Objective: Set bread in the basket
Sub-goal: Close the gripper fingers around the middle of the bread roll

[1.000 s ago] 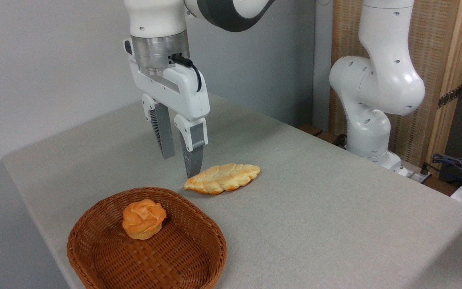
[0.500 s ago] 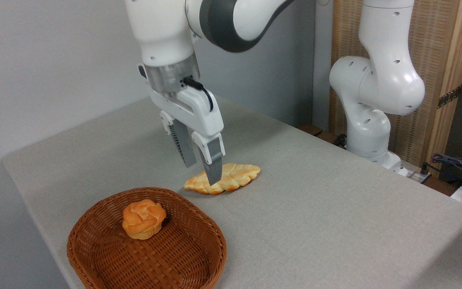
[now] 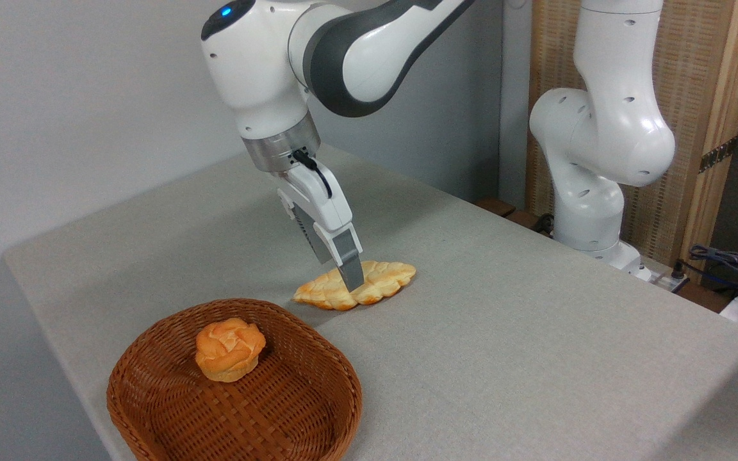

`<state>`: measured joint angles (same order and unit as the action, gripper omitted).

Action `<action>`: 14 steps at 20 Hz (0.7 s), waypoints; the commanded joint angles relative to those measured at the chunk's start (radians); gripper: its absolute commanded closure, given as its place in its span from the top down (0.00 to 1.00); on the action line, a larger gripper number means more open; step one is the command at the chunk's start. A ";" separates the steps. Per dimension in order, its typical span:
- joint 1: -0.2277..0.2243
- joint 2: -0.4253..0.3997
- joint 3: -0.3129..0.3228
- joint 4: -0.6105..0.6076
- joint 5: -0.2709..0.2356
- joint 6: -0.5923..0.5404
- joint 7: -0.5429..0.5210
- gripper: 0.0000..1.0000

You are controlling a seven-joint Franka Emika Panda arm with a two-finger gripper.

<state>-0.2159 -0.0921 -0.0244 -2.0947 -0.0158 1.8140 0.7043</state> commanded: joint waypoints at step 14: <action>-0.046 0.066 0.004 -0.022 0.002 0.057 0.037 1.00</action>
<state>-0.2518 -0.0227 -0.0252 -2.1122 -0.0155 1.8561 0.7275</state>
